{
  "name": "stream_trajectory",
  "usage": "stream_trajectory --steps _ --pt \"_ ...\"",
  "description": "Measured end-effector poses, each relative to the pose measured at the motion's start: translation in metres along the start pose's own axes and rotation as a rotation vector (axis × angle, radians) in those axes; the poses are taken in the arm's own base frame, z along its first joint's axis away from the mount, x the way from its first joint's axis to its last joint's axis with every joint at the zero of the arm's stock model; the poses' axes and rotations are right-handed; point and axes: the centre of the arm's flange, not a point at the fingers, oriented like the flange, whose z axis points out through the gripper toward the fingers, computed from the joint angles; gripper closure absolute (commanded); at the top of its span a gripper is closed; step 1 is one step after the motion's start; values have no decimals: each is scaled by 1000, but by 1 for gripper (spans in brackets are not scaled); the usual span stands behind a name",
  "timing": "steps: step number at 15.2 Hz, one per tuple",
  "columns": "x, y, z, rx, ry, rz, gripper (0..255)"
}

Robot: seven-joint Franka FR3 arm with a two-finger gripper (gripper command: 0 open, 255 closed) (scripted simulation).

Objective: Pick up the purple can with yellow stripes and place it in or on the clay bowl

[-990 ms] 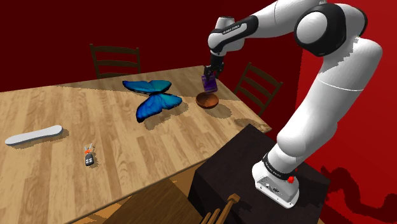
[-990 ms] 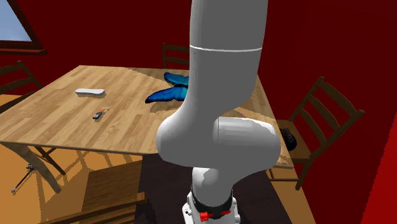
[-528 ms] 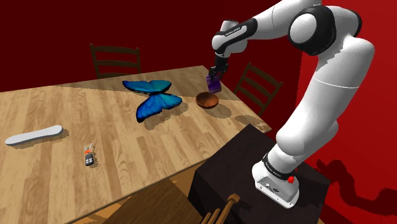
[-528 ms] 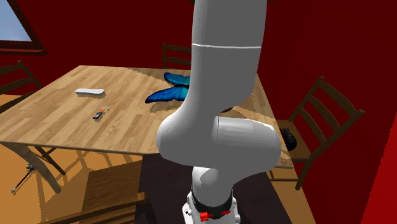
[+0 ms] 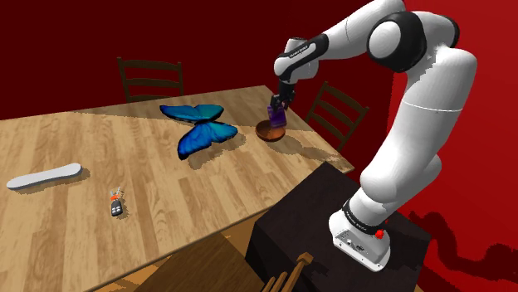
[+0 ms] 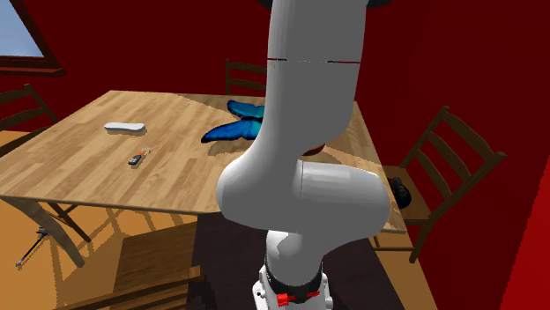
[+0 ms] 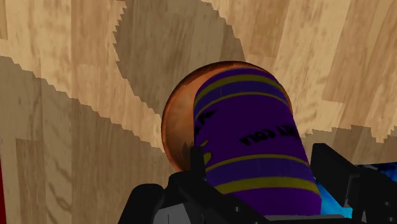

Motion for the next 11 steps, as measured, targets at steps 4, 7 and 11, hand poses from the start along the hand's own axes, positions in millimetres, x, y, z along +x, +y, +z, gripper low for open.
stream_trajectory --steps 4,7,11 --pt "0 1 21 0 0 0 255" --pt "0 0 37 0 0 0 255" --pt "0 0 41 0 0 0 255"
